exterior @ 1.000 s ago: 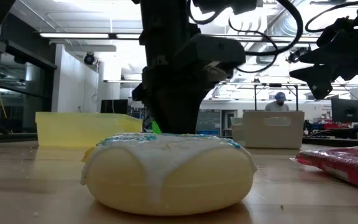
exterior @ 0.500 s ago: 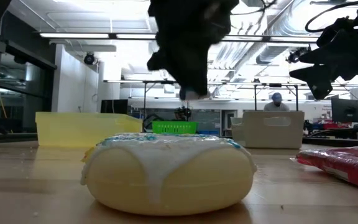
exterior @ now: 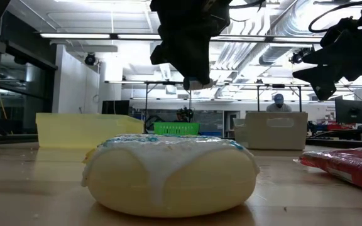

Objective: Pick & Place Food Item
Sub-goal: Put the blue food coloring bottle into the green bin

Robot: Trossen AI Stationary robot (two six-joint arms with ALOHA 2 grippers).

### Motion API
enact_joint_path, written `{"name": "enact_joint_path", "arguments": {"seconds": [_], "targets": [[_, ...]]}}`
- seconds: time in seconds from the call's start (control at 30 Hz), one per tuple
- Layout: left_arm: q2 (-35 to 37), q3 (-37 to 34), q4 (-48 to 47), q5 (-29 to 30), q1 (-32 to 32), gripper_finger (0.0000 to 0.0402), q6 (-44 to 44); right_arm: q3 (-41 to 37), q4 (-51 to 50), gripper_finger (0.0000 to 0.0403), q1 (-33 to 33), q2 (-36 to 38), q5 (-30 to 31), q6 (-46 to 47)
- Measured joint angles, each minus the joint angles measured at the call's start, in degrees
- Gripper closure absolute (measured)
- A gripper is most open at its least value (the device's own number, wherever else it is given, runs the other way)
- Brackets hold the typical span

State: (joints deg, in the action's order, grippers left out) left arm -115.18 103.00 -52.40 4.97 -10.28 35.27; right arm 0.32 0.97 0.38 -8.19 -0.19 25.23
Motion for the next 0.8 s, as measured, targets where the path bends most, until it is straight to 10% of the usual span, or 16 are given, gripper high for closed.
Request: {"name": "enact_joint_path", "arguments": {"seconds": [0.8], "targets": [[-0.04,0.0,-0.59,-0.24,18.57,0.0334,-10.38,-0.02,0.0,0.0228,-0.02,0.0,-0.01,0.01]]}}
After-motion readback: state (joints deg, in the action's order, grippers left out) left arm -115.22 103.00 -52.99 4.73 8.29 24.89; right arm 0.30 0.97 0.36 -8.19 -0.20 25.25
